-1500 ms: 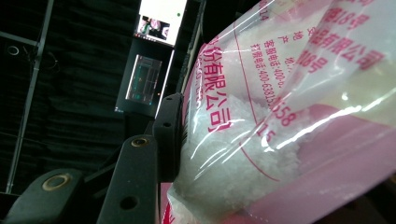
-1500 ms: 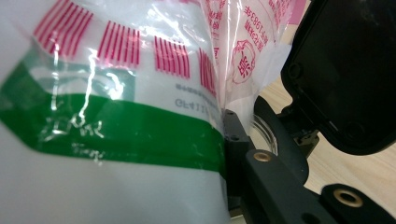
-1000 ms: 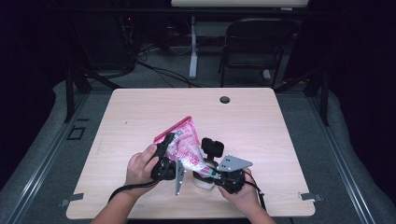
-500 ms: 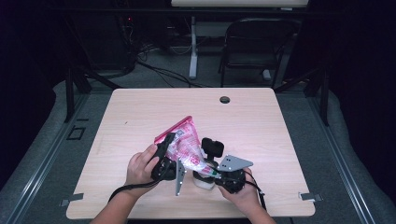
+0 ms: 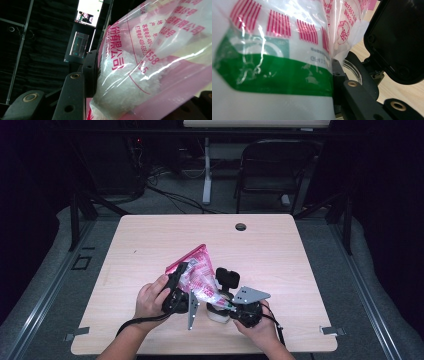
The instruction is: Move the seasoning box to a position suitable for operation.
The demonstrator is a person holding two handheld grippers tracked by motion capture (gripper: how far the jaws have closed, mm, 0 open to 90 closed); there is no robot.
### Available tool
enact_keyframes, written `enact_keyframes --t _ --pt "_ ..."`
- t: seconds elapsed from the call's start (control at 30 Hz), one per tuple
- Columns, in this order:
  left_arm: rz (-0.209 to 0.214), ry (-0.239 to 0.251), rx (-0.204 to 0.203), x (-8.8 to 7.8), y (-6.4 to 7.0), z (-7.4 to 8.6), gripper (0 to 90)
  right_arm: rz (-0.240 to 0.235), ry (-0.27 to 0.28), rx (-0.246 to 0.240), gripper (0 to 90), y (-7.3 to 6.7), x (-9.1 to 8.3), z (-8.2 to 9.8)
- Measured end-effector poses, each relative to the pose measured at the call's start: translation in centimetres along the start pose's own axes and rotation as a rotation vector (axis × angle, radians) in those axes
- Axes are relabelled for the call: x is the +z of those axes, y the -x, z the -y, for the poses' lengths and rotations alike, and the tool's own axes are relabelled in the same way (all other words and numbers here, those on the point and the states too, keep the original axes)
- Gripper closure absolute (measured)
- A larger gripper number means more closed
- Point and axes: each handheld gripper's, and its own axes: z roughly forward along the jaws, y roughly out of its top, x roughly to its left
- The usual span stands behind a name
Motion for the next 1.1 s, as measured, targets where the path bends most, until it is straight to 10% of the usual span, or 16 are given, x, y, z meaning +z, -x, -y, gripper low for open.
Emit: enact_keyframes --t 1.1 --pt "-0.003 0.008 -0.004 -0.18 -0.20 -0.13 62.7 -0.020 -0.011 -0.002 89.3 -0.33 0.44 0.00"
